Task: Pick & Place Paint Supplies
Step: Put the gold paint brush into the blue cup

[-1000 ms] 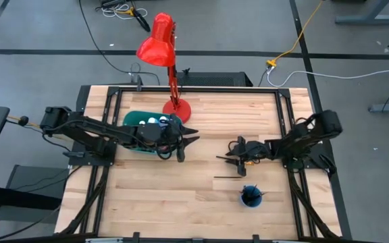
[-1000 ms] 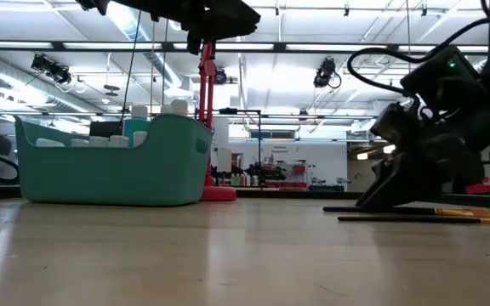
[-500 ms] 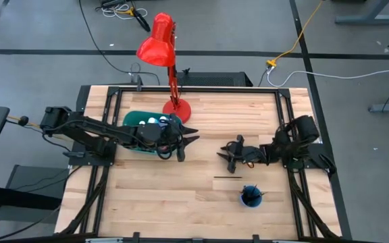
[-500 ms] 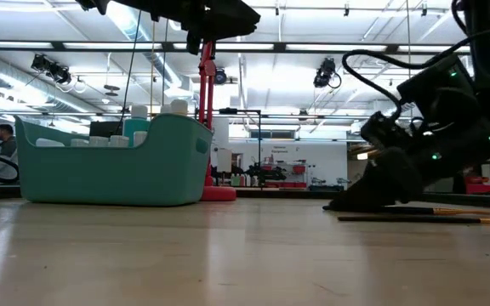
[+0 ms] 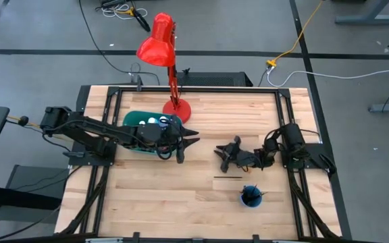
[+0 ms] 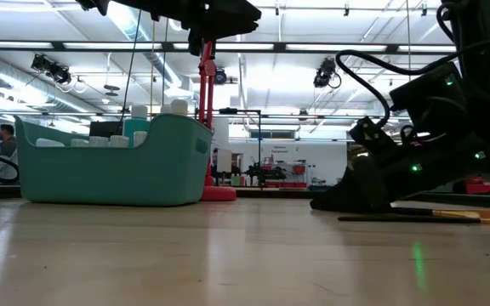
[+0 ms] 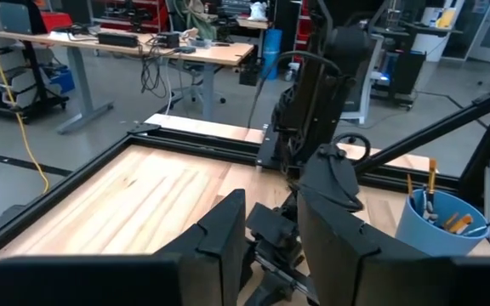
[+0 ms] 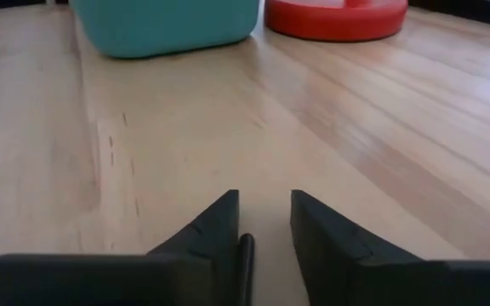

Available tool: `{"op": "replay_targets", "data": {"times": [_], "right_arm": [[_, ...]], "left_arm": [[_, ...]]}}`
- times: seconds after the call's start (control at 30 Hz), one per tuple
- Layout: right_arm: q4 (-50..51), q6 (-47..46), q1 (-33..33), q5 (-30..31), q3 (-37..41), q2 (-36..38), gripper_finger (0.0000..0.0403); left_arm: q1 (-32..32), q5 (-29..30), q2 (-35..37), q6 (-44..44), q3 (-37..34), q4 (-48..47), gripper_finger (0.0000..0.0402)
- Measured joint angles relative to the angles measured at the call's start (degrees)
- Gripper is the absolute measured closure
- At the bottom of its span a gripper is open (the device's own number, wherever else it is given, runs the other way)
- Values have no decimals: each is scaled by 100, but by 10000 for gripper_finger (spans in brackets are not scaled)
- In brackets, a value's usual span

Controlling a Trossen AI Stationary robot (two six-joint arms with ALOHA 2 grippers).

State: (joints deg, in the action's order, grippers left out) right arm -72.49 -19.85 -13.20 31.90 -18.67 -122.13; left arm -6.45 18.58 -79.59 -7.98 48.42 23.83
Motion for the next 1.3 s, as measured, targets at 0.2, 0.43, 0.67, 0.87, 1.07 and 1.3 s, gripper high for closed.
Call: {"op": "replay_targets", "data": {"times": [0.2, 0.43, 0.67, 0.87, 1.07, 1.3], "right_arm": [[84, -123, -124, 380, 15, 0, 340], [-52, 162, -99, 251, 22, 69, 341], [151, 1218, -11, -194, 48, 866, 342], [543, 1927, 54, -293, 30, 1968, 342], [2347, 2711, 67, -205, -325, 3238, 390], [5063, 2418, 74, -715, -1371, 4120, 401]], "left_arm": [[-1, 0, 0, -23, 0, 2, 287], [-1, 1, 0, -63, 2, 9, 287], [-1, 1, -2, -82, 2, 22, 287], [-1, 1, -2, -84, 2, 15, 287], [0, -3, -2, -84, 2, 11, 287], [0, -24, -2, -84, 4, 3, 287]]}}
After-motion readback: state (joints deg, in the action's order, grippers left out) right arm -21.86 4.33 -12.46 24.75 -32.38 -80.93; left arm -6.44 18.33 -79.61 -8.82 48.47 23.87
